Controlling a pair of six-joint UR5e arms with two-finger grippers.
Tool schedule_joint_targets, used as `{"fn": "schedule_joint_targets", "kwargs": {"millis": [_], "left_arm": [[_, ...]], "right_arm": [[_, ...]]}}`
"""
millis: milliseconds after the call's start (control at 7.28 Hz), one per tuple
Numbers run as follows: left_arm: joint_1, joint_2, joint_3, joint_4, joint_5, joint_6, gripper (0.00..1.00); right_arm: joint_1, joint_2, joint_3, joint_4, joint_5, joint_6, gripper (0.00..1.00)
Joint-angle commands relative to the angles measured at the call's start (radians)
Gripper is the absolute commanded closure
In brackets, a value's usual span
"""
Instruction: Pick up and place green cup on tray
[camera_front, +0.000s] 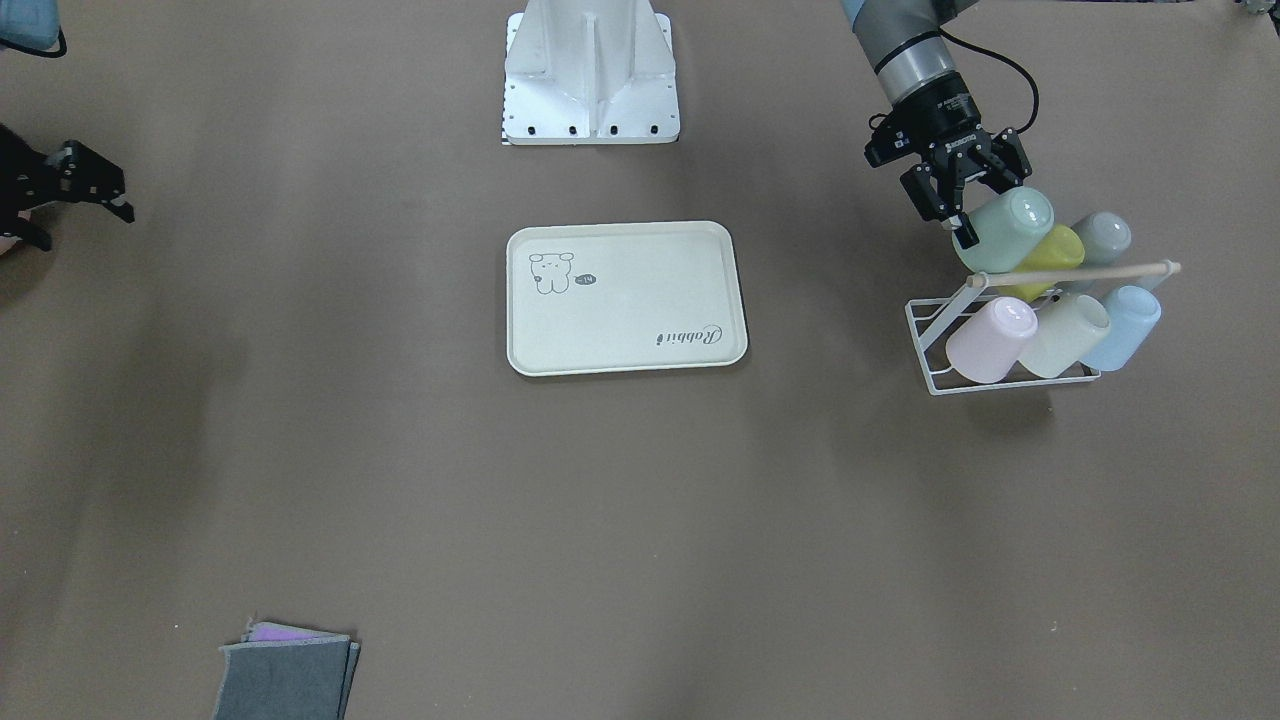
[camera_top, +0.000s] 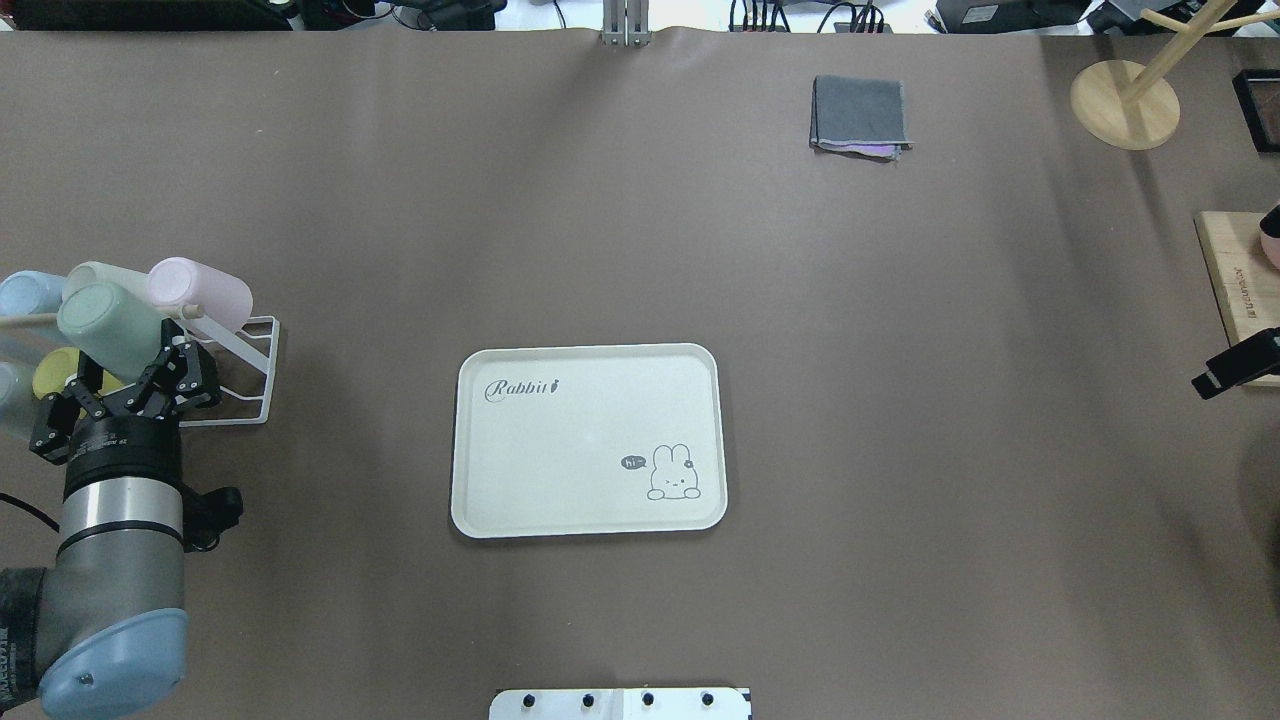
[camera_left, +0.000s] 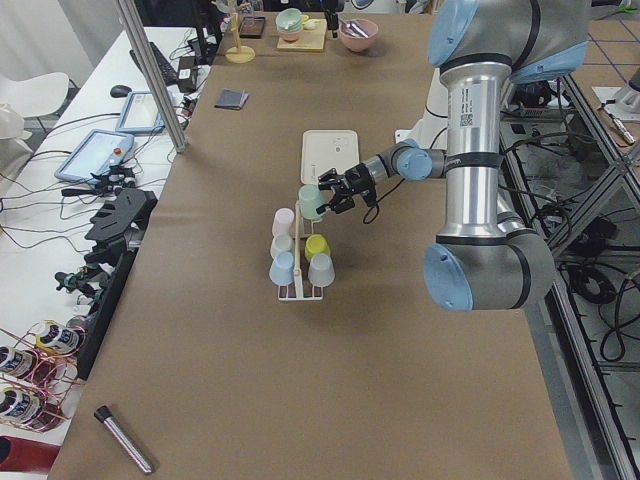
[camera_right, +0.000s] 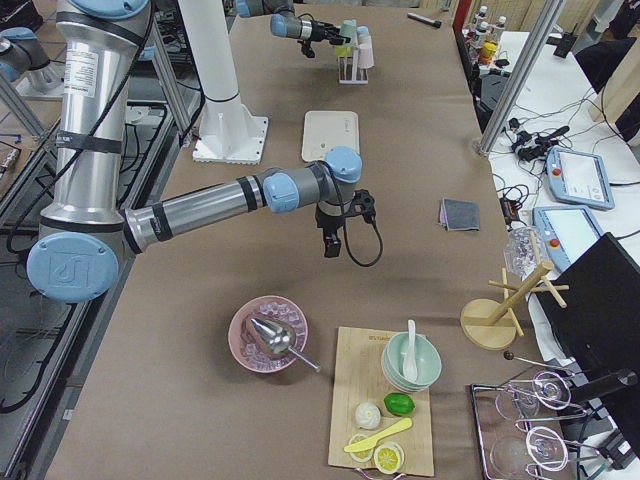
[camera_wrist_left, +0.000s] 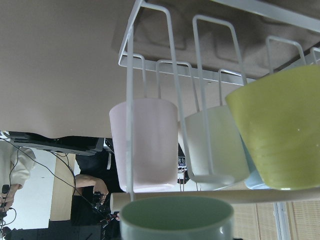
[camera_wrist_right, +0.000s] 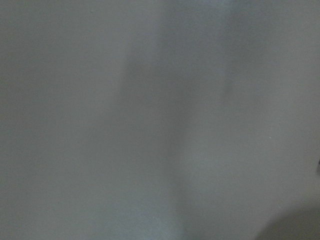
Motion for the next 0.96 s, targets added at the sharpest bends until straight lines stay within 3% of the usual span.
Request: {"fn": "schedule_joint_targets", "kwargs": {"millis": [0,412,687,824], "left_arm": [[-0.002,0.035,-0.063,0.000,-0.001,0.004,0.26],[-0.021,0.030,-0.139,-0.050,-0.018,-0.009,0.28],[-0.019,-0.028,-0.073,-0.295,-0.040,-0.142,0.33],[-0.016,-0.028,-0.052,-0.430,-0.067,-0.304,0.34]], "right_arm": [[0.113,0.042,-0.010,-0.235,-0.021,-0.234,0.00],[0.224,0.045,-0.098,-0.269,-0.060,-0.390,0.00],[0.247,0.034,-0.136,-0.258,-0.058,-0.422,0.00],[0.247,0.033,-0.138,-0.258,-0.061,-0.417,0.00]]}}
